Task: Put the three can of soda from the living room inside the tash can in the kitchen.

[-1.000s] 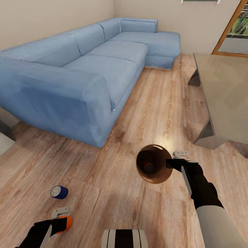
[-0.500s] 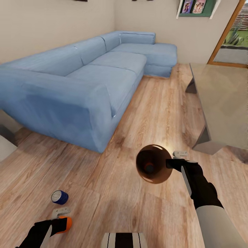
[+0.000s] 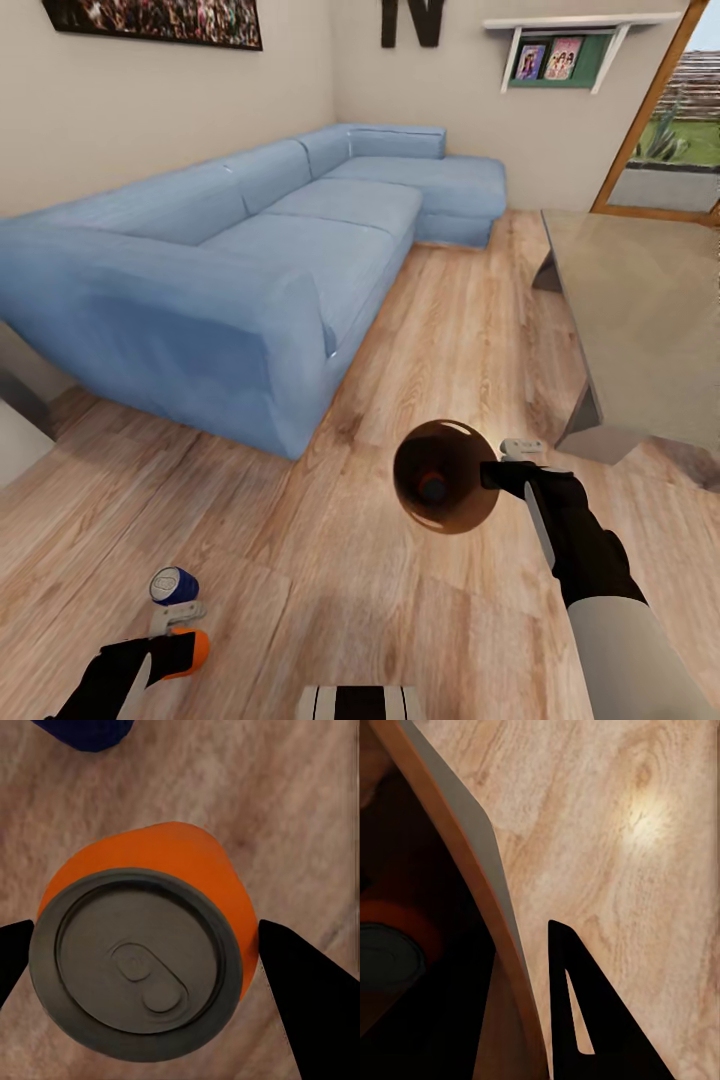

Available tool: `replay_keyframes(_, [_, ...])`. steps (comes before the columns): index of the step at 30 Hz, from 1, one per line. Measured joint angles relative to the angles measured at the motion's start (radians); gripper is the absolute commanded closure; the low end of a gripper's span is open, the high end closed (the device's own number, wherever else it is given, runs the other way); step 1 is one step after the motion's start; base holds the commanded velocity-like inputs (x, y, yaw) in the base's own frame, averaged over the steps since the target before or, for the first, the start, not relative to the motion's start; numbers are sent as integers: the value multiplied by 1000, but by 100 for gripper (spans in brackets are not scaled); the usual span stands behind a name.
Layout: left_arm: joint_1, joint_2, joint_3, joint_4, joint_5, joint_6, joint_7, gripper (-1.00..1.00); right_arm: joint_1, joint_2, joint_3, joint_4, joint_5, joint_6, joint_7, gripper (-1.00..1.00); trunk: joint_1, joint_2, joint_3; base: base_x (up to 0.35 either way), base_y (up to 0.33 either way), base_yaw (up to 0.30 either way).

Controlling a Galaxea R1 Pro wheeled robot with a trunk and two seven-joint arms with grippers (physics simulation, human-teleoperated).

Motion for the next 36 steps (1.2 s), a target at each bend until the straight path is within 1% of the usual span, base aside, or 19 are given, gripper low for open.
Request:
replay_keyframes(25, [-6, -3, 0, -13, 5, 7, -6, 100, 0, 0, 0, 0, 1, 0, 0, 100, -11, 6, 97, 0, 0, 0])
replay_keyframes(36, [-6, -3, 0, -16, 6, 6, -6, 100, 0, 0, 0, 0, 3, 0, 0, 100, -11, 6, 97, 0, 0, 0])
